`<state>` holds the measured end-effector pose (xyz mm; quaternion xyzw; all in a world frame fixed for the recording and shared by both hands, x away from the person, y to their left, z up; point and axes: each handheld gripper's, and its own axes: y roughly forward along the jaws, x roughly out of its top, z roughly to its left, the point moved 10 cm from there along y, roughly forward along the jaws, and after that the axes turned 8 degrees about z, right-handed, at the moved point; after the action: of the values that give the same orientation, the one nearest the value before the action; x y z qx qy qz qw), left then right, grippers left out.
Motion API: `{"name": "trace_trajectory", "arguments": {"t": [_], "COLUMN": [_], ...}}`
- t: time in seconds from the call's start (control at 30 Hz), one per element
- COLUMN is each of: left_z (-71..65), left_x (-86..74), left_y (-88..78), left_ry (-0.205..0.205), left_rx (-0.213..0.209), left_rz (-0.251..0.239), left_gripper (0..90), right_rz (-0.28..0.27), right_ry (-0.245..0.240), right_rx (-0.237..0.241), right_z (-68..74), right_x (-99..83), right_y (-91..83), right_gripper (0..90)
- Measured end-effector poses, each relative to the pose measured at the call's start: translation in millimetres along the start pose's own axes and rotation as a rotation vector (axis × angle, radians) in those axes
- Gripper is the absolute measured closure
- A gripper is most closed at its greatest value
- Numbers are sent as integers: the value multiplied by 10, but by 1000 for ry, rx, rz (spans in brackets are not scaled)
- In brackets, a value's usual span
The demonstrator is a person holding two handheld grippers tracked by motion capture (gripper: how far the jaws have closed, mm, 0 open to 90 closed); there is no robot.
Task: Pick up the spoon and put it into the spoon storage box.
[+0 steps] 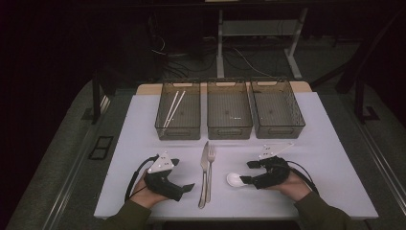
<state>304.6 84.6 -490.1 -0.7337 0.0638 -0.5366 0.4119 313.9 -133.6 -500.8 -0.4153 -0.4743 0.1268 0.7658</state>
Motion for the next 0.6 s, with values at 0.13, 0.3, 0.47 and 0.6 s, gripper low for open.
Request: {"name": "trace_trajectory", "arguments": {"t": [0.13,0.3,0.47,0.6], "left_z": [-2,-1,-13,-14], "left_x": [-2,-7,-7,-10], "left_y": [2,11,13,14], "left_ry": [3,6,8,8], "left_rx": [1,-2,-6,-7], "left_rz": [1,6,7,8], "left_gripper": [0,0,0,0], "right_rz": [24,37,44,61], "right_ry": [-14,-23,-32,-50], "right_rx": [3,2,21,30], "right_z": [47,58,79,109], "right_x": [-2,-8,-14,-32], "right_y": [85,135,150,171], "right_gripper": [382,433,500,544]}}
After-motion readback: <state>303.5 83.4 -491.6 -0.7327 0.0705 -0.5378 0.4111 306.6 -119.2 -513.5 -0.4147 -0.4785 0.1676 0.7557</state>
